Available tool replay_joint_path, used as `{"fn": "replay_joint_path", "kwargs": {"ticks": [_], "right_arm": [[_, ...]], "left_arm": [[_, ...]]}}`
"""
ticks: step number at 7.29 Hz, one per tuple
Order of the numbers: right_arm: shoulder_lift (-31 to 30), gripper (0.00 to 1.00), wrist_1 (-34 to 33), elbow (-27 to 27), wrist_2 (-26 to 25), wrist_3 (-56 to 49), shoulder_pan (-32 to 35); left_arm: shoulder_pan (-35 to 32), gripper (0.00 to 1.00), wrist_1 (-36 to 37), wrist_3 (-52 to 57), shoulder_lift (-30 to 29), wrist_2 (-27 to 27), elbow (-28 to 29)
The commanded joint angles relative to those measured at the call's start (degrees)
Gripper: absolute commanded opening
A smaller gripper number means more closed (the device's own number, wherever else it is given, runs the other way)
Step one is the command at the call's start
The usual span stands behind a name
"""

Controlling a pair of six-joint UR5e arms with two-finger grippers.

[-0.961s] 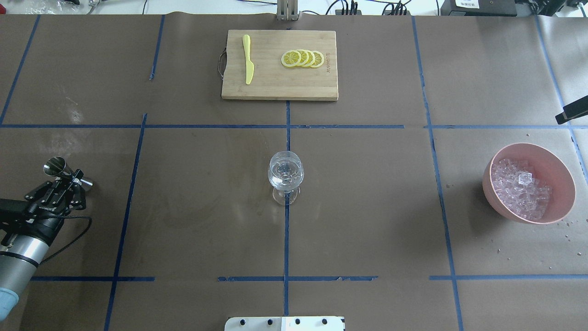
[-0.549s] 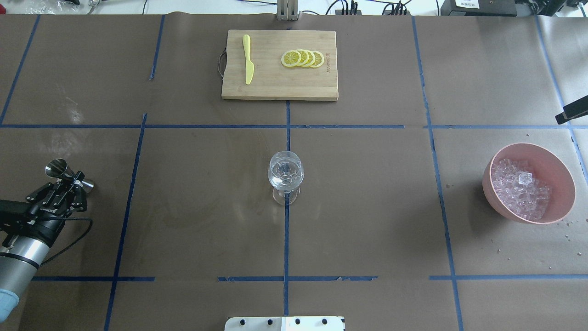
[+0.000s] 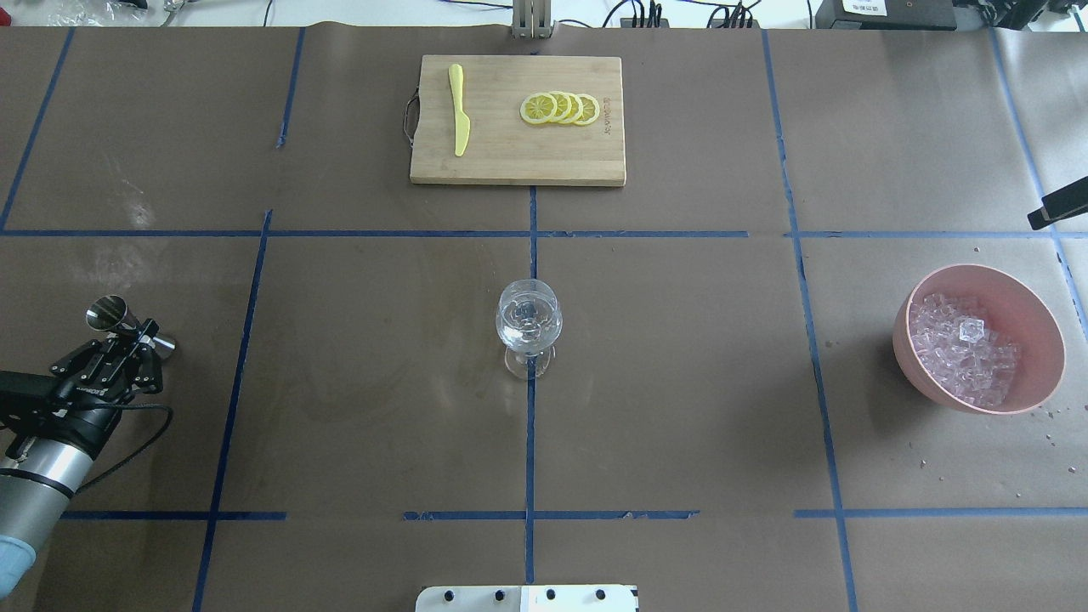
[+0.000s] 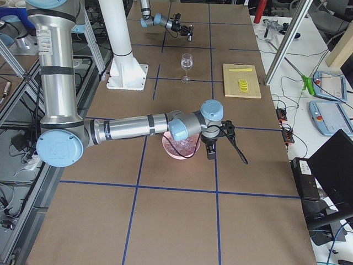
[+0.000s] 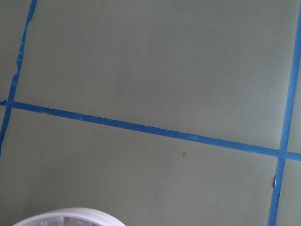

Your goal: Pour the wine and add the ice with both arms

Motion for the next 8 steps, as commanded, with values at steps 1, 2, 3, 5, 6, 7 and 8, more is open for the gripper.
{"fn": "replay_joint_path", "kwargs": {"ticks": [1, 2, 3, 5, 6, 7, 8], "right_arm": [[0.0, 1.00, 0.0, 0.0, 0.0, 0.0, 0.0], [0.0, 1.00, 0.0, 0.0, 0.0, 0.1, 0.0], [0.0, 1.00, 0.0, 0.0, 0.0, 0.1, 0.0], [0.0, 1.00, 0.0, 0.0, 0.0, 0.1, 0.0], [0.0, 1.00, 0.0, 0.0, 0.0, 0.1, 0.0], [0.0, 1.00, 0.0, 0.0, 0.0, 0.1, 0.0], [0.0, 1.00, 0.0, 0.0, 0.0, 0.1, -0.1]], "left_arm": [[0.0, 0.43, -0.1, 0.1, 0.0, 0.0, 0.0], [0.1, 0.53, -0.2, 0.1, 0.0, 0.0, -0.1], [0.1, 0.62, -0.2, 0.1, 0.0, 0.0, -0.1], [0.0, 0.80, -0.3, 0.4, 0.0, -0.1, -0.3], [0.0, 0.89, -0.6, 0.9, 0.2, -1.6, -0.3], [-0.2, 0.92, -0.6, 1.9, 1.3, -4.3, -1.0], [-0.2, 0.95, -0.6, 5.4, 3.3, -7.0, -4.1]]}}
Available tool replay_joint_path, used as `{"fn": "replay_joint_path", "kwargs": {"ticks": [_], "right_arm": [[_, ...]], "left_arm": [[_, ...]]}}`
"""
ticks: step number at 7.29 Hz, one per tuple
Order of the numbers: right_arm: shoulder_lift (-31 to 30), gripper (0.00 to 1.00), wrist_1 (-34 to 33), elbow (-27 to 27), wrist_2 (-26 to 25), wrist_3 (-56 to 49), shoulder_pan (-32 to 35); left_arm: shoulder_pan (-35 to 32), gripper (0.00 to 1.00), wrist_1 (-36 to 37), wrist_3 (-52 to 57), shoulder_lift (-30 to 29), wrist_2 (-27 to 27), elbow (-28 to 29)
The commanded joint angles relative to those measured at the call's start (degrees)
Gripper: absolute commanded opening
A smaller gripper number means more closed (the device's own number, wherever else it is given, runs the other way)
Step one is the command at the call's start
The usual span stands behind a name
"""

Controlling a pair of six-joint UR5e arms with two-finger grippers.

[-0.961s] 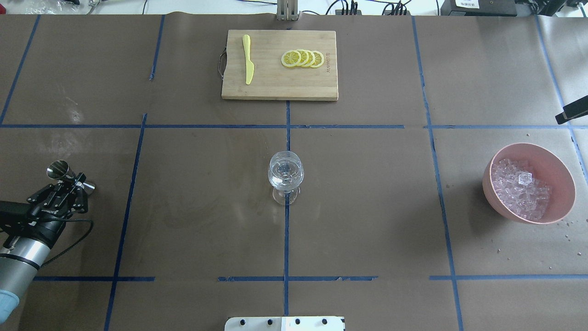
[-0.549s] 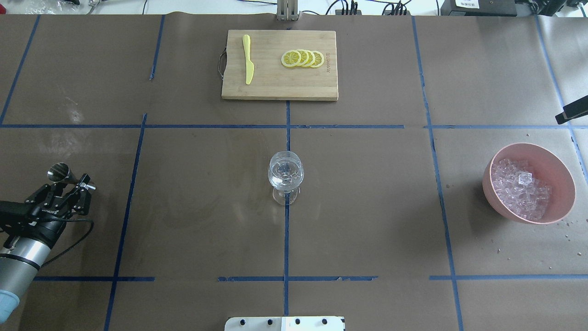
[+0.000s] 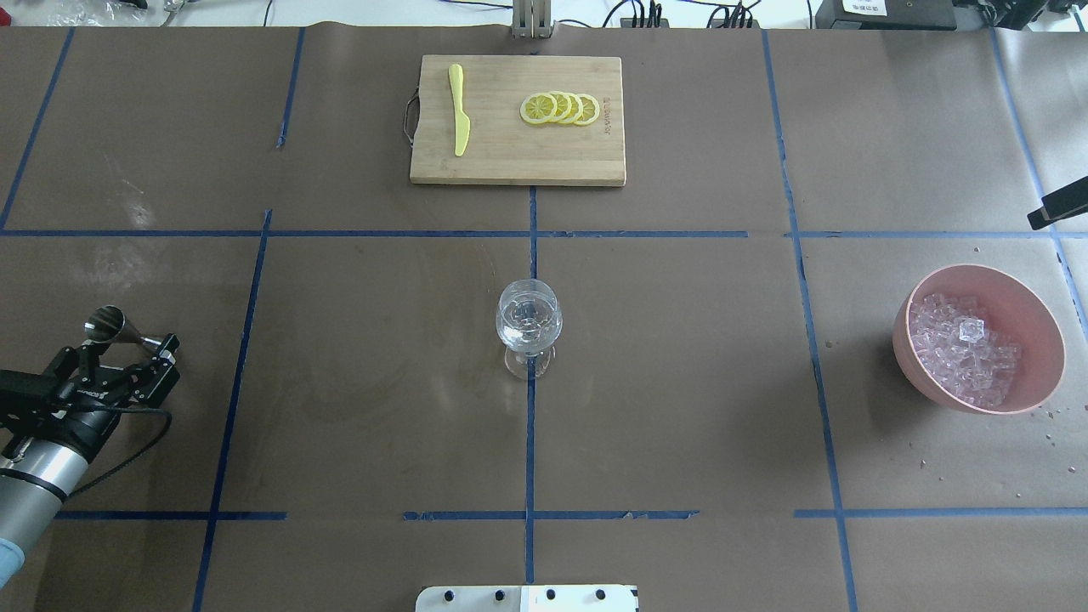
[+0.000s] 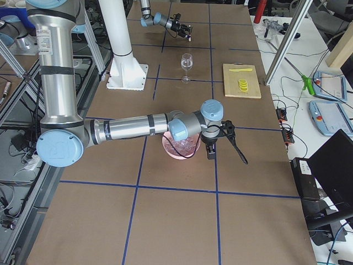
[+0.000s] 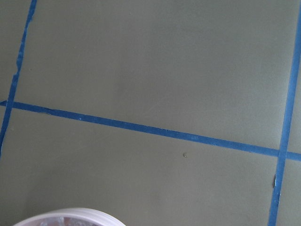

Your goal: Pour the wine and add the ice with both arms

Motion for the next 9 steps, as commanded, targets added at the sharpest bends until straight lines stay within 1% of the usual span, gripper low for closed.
{"fn": "replay_joint_path", "kwargs": {"ticks": [1, 2, 3, 4, 5, 6, 7, 8, 9], "right_arm": [[0.0, 1.00, 0.0, 0.1, 0.1, 0.2, -0.3], [0.0, 1.00, 0.1, 0.3, 0.2, 1.3, -0.9], [0.0, 1.00, 0.1, 1.4, 0.5, 3.0, -1.3], [0.0, 1.00, 0.3, 3.0, 0.5, 7.9, -2.6], [-0.6, 1.00, 0.4, 5.5, 0.1, 10.9, -5.0], [-0.8, 1.00, 0.3, 6.7, -0.2, 12.9, -6.0], [-1.7, 1.00, 0.4, 8.5, -0.2, 13.6, -7.1], [-5.1, 1.00, 0.4, 11.3, 0.0, 13.8, -8.9], [-7.4, 1.00, 0.4, 12.6, -0.3, 13.9, -10.6]], "left_arm": [[-0.2, 0.95, -0.1, 4.3, 5.9, -8.0, -5.3], [-0.2, 0.95, -0.1, 5.7, 9.4, -13.3, -8.3], [-0.2, 0.95, 0.0, 5.8, 11.1, -17.0, -8.7], [-0.6, 0.95, -0.2, 8.2, 15.3, -23.9, -9.0], [-0.9, 0.99, -0.7, 11.5, 17.1, -27.7, -9.1], [-0.9, 0.99, -0.7, 11.9, 18.4, -30.1, -9.1], [-0.9, 1.00, -1.2, 11.9, 20.5, -33.0, -8.6], [-1.3, 1.00, -4.5, 11.9, 21.5, -36.6, -6.3], [-5.7, 1.00, -9.9, 11.9, 21.6, -41.8, -2.1]]}}
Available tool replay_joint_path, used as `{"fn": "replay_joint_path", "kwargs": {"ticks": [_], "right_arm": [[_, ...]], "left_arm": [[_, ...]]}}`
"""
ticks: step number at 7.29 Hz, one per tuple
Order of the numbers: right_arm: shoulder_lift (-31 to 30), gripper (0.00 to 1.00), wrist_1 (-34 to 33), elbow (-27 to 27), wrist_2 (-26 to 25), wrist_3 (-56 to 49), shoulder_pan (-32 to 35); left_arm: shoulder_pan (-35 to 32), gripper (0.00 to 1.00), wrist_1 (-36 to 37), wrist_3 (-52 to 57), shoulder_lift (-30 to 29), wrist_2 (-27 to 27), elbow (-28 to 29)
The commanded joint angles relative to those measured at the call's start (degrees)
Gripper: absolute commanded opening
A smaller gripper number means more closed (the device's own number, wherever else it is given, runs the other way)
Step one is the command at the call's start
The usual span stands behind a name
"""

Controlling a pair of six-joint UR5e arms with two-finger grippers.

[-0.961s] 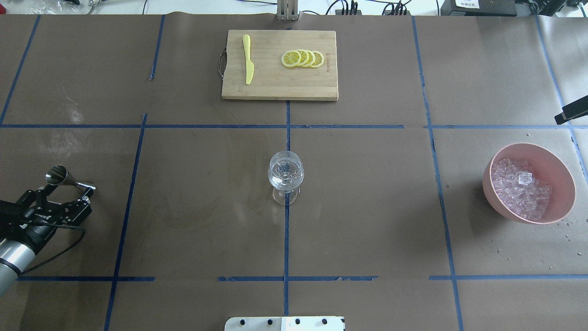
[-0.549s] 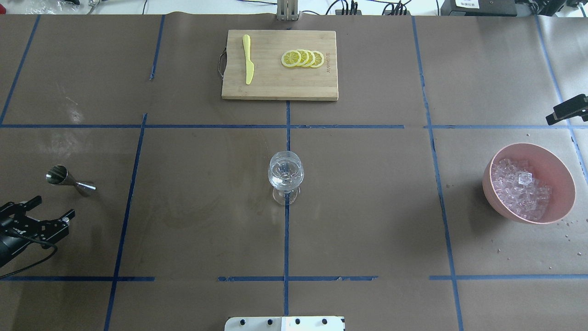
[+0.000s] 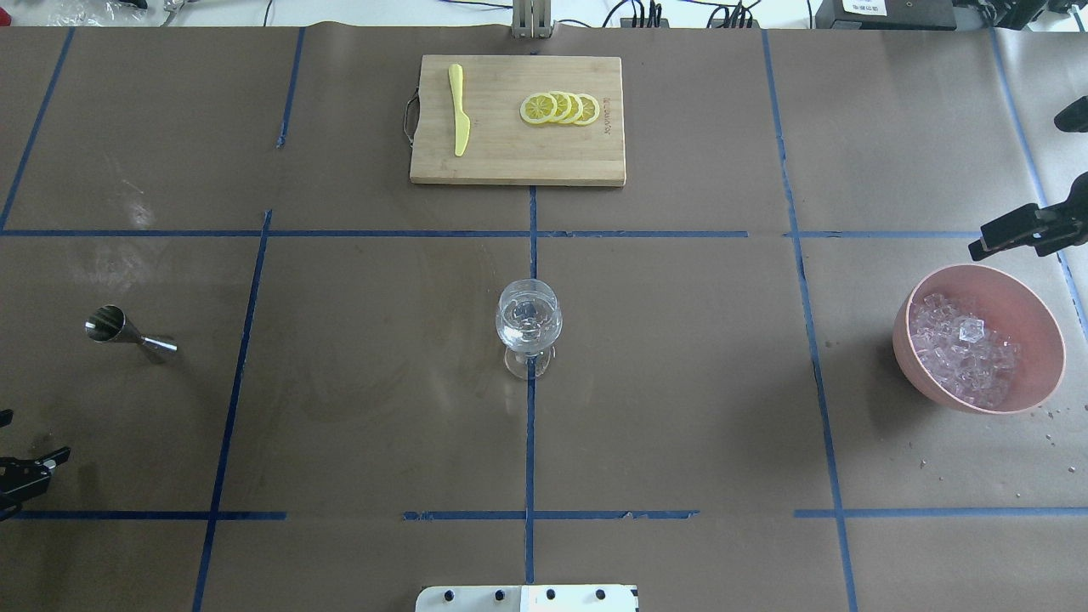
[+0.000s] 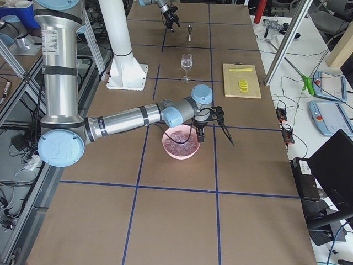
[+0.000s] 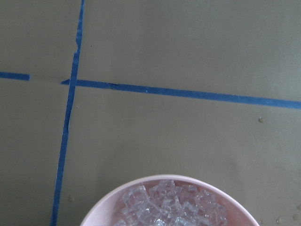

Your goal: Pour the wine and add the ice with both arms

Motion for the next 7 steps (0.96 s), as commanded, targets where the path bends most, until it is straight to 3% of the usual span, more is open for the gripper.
{"fn": "replay_joint_path", "kwargs": {"ticks": [1, 2, 3, 4, 6, 7], "right_arm": [[-3.5, 1.00, 0.0, 2.4, -1.2, 1.6, -3.7], [-3.5, 1.00, 0.1, 3.1, -2.3, 9.0, -6.7], [-3.7, 1.00, 0.0, 3.6, -5.7, 12.1, -8.7], [-5.1, 1.00, -0.1, 3.2, -6.0, 12.2, -8.8], [-5.6, 1.00, -0.1, 2.2, -6.5, 14.1, -8.8], [-5.5, 0.99, -0.1, 2.1, -7.5, 16.0, -8.9]], "left_arm": [[-9.9, 1.00, -6.4, 0.1, 0.8, -10.5, 5.7], [-14.8, 1.00, -6.6, 0.7, 0.6, -17.7, 6.0], [-23.6, 1.00, -6.5, 4.6, -0.5, -27.7, 5.8], [-34.2, 1.00, -3.7, 7.1, -4.5, -35.6, 6.9], [-47.0, 1.00, 12.3, 7.3, -10.4, -48.9, 6.6], [-51.8, 1.00, 18.2, 7.7, -13.1, -52.9, 6.5]]}}
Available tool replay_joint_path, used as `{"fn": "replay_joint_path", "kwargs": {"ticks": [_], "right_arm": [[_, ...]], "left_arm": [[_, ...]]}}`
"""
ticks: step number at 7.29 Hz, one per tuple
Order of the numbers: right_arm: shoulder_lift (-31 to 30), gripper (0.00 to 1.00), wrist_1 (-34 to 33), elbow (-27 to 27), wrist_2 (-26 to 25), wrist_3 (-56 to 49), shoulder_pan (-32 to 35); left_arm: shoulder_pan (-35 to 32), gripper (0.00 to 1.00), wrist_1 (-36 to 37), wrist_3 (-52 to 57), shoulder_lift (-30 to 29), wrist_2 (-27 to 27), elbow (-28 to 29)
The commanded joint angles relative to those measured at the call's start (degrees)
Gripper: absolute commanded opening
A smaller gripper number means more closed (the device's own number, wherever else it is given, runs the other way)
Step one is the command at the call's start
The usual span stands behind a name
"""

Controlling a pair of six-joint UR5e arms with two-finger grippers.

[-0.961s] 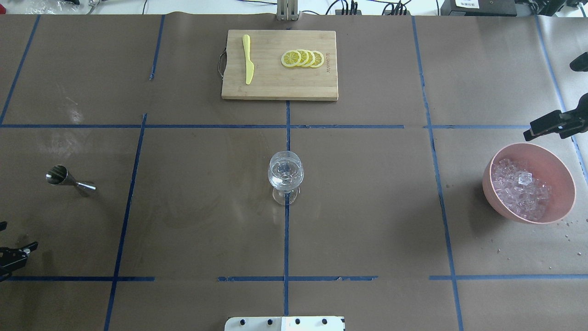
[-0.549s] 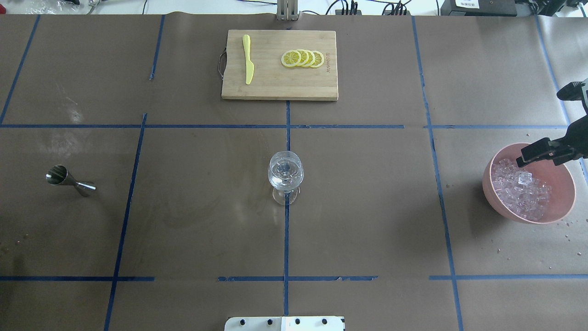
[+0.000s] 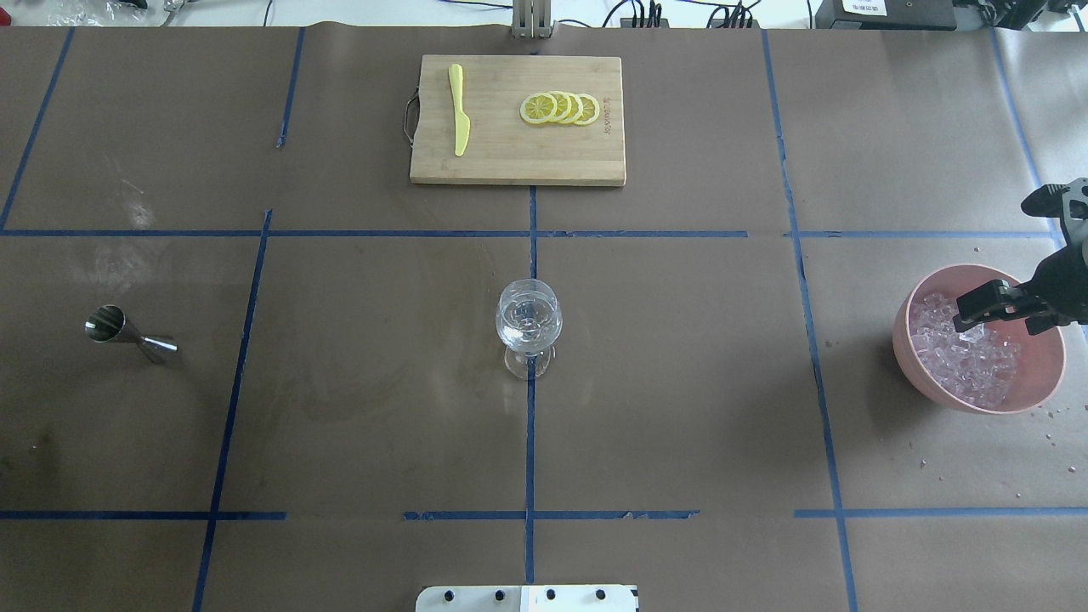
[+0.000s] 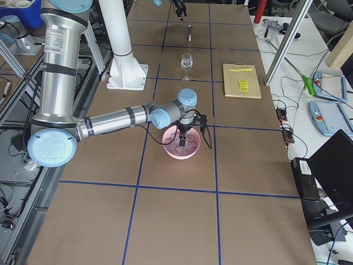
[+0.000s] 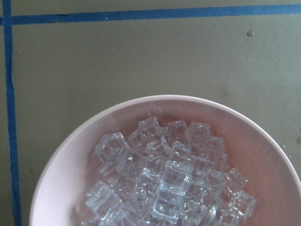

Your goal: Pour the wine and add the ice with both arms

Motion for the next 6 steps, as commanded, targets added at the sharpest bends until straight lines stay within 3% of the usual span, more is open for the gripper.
{"fn": "replay_joint_path", "kwargs": {"ticks": [1, 4, 5, 6], "right_arm": [[0.1, 0.98, 0.0, -1.3, -1.0, 2.9, -0.2], [2.0, 0.91, 0.0, -2.4, -1.4, 5.5, -3.1], [2.0, 0.81, 0.0, -2.7, -1.4, 5.4, -3.1], [1.7, 0.61, 0.0, -3.0, -1.5, 5.0, -3.0]], "left_arm": [[-8.2, 1.00, 8.6, 0.6, -3.9, -7.0, -0.4], [-8.4, 1.00, 8.3, 0.5, -3.9, -6.9, -1.3], [-8.4, 1.00, 8.3, 0.5, -3.8, -6.9, -1.7], [-8.4, 1.00, 8.3, 0.5, -3.6, -6.8, -2.0]]}}
